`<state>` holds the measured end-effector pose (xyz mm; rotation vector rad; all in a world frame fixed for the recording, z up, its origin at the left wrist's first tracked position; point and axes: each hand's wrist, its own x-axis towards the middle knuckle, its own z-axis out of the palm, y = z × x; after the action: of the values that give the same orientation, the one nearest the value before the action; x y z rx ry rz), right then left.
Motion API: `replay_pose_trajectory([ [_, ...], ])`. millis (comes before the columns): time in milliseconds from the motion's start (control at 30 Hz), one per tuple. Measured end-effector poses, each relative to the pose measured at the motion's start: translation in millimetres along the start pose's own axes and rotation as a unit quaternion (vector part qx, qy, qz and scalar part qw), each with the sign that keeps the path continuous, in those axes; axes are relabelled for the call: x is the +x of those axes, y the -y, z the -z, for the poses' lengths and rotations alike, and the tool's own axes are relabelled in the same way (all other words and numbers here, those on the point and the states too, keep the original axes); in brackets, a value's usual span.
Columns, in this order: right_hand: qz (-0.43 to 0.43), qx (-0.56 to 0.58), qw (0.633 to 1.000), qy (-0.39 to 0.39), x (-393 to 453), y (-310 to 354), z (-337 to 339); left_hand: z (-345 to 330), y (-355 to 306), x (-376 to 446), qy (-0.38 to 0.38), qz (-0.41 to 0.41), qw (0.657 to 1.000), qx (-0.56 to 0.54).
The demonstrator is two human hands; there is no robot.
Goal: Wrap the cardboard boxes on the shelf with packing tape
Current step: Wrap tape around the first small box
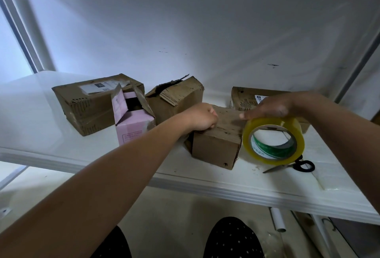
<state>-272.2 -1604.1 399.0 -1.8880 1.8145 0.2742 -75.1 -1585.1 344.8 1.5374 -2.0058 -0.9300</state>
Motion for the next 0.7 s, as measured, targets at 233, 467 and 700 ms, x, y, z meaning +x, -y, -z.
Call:
replay_pose_trajectory([
  [233, -0.003, 0.036, 0.996, 0.081, 11.5, 2.7, -16.4, 3.2, 4.9, 6.8, 0.042, -0.008, 0.995, 0.088],
  [467, -0.004, 0.055, 0.994, 0.096, 14.4, -0.1, -23.3, -10.8, 2.6, 4.3, -0.067, 0.003, 0.855, 0.515],
  [700, 0.025, 0.087, 0.99, 0.11, 14.1, -7.3, -30.4, -39.2, -2.6, -1.5, 0.025, -0.174, 0.904, 0.39],
])
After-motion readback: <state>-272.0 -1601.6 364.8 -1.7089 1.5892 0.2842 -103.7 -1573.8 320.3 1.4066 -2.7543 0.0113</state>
